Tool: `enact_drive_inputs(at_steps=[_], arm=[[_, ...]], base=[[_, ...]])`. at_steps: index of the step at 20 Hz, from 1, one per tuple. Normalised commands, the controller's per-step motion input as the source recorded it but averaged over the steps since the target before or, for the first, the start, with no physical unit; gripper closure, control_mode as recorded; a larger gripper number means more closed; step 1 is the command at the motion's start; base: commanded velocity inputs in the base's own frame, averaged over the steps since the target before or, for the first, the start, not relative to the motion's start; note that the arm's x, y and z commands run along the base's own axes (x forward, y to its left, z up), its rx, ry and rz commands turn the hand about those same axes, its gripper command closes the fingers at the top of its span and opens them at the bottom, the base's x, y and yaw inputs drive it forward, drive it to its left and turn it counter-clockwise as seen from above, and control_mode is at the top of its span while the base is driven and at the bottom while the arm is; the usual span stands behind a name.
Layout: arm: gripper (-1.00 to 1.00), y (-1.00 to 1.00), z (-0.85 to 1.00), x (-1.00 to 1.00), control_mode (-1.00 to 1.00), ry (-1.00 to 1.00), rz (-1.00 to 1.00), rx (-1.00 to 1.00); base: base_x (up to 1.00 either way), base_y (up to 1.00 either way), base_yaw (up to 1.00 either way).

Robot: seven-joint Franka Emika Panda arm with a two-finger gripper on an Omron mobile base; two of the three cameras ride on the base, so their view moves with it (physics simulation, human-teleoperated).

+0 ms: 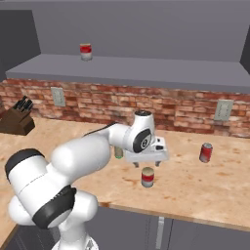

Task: Pick the canned food and jam from the counter and place them in the cabinets closest to them.

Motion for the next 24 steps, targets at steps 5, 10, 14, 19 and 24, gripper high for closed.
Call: enact_drive_inputs(at_steps=[5,10,14,19,24], arm=[[-1.0,-0.1,-0.26,0.05,-1.0,0.03,0.0,0.0],[-1.0,-0.07,-0.28,0.01,-1.0,0.02,0.0,0.0],[-1.0,-0.04,-0.31,0.0,-1.0,0.0,0.0,0.02],[-1.0,0.0,-0.2,0.05,-1.0,0.0,0.0,0.01],[-1.0,0.0,-0.12,0.08,-1.0,0.0,0.0,0.0]], base=[[0.0,0.0,0.0],[0.0,0.0,0.0],[0.0,0.0,0.0],[0.0,0.0,0.0],[0.0,0.0,0.0]])
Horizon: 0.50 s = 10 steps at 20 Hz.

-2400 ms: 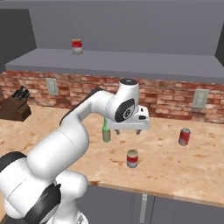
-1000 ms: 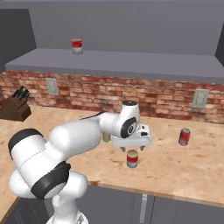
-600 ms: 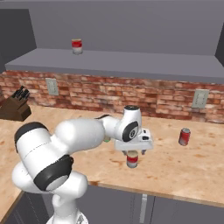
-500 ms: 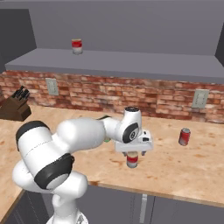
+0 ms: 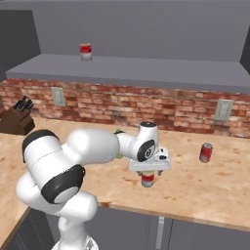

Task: Pick the canned food and jam from the counter and place them in the cabinets closest to them.

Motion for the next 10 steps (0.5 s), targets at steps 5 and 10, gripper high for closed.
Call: enact_drive_inputs(at_steps=[5,10], arm=[[-1.0,0.0,-0.27,0.0,-1.0,0.0,0.0,0.0],[-1.0,0.0,-0.34,-0.01,-1.0,-0.01,0.0,0.02]], base=[[0.0,0.0,0.0],[0.0,0.0,0.0]])
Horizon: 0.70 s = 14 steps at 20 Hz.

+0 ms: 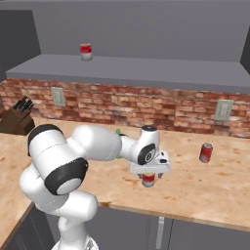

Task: Pick the canned food and jam from the counter and place them in the cabinets closest to them.

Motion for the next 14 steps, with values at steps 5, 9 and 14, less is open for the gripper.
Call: enact_drive_inputs(at_steps=[5,9,14], arm=[[1.0,0.0,-0.03,0.0,-1.0,0.0,0.0,0.0],[1.0,0.0,0.03,0.0,-1.0,0.0,0.0,0.0],[1.0,0.0,0.46,0.0,-1.0,-0.01,-0.02,0.01]], base=[[0.0,0.0,0.0],[0.0,0.0,0.0],[0.0,0.0,0.0]])
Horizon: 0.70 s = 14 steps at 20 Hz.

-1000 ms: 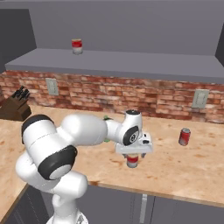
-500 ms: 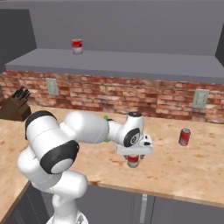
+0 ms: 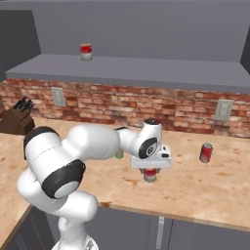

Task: Pick the canned food and jam from the counter and place them in the cabinets closest to them.

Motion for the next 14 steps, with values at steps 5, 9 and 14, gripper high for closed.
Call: enact_drive_inputs(at_steps=[5,9,14], arm=[[1.0,0.05,0.65,0.0,-1.0,0.0,0.0,0.0],[1.0,0.05,0.73,-0.02,-1.0,0.0,0.0,0.0],[1.0,0.02,0.82,-0.25,-1.0,-0.05,0.0,0.0]], base=[[0.0,0.0,0.0],[0.0,0.0,0.0],[0.0,0.0,0.0]])
